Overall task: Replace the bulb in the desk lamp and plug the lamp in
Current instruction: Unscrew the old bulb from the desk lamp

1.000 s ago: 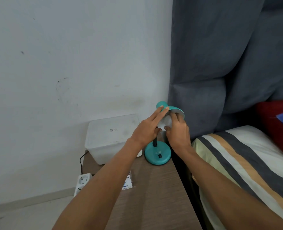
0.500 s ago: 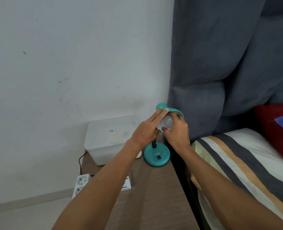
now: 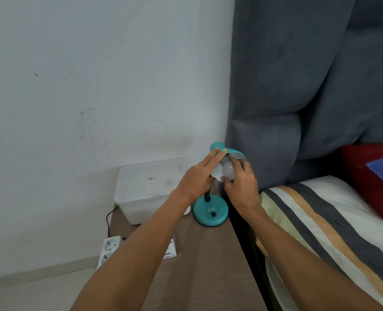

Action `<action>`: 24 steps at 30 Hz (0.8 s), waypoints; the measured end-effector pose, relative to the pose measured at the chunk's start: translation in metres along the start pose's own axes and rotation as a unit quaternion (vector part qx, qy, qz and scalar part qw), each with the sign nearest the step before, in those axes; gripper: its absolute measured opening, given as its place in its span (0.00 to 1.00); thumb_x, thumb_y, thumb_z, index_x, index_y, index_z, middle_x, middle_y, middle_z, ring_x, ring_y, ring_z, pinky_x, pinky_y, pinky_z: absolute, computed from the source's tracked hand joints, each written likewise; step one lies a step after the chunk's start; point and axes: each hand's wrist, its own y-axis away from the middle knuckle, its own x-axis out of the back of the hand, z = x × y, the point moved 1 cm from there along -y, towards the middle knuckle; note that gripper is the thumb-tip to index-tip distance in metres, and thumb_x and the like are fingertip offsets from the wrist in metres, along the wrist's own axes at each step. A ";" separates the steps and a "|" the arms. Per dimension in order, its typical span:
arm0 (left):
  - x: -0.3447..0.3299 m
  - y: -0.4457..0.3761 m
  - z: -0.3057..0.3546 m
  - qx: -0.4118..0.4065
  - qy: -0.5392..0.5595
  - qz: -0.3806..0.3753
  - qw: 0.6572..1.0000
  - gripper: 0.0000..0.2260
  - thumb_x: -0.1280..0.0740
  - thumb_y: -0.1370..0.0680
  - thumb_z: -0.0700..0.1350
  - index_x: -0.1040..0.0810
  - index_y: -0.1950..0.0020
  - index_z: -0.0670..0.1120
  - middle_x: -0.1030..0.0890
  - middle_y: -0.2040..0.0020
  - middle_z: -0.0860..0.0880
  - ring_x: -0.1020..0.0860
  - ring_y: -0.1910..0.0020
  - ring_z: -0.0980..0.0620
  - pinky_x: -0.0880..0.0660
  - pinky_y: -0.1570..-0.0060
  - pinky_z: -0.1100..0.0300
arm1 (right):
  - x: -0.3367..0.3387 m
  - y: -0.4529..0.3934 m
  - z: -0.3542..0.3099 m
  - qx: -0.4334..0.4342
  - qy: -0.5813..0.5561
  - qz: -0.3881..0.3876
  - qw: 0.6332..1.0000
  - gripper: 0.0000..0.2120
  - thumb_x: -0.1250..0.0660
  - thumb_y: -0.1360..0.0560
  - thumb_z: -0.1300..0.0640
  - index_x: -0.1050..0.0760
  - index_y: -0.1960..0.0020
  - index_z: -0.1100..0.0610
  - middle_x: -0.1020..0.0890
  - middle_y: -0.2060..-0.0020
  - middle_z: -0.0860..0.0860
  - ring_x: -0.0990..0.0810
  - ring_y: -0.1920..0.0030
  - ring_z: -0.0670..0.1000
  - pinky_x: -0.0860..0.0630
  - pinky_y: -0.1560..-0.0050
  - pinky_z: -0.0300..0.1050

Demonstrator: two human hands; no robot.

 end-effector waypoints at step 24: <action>0.015 0.212 -0.020 0.241 0.040 0.000 0.970 0.43 0.22 0.27 0.53 0.41 0.18 0.50 0.42 0.17 0.46 0.42 0.19 0.46 0.40 0.24 0.54 | -0.004 0.134 -0.025 0.010 0.045 -0.127 0.991 0.26 0.25 0.31 0.52 0.25 0.35 0.55 0.22 0.42 0.52 0.23 0.44 0.52 0.25 0.47 0.44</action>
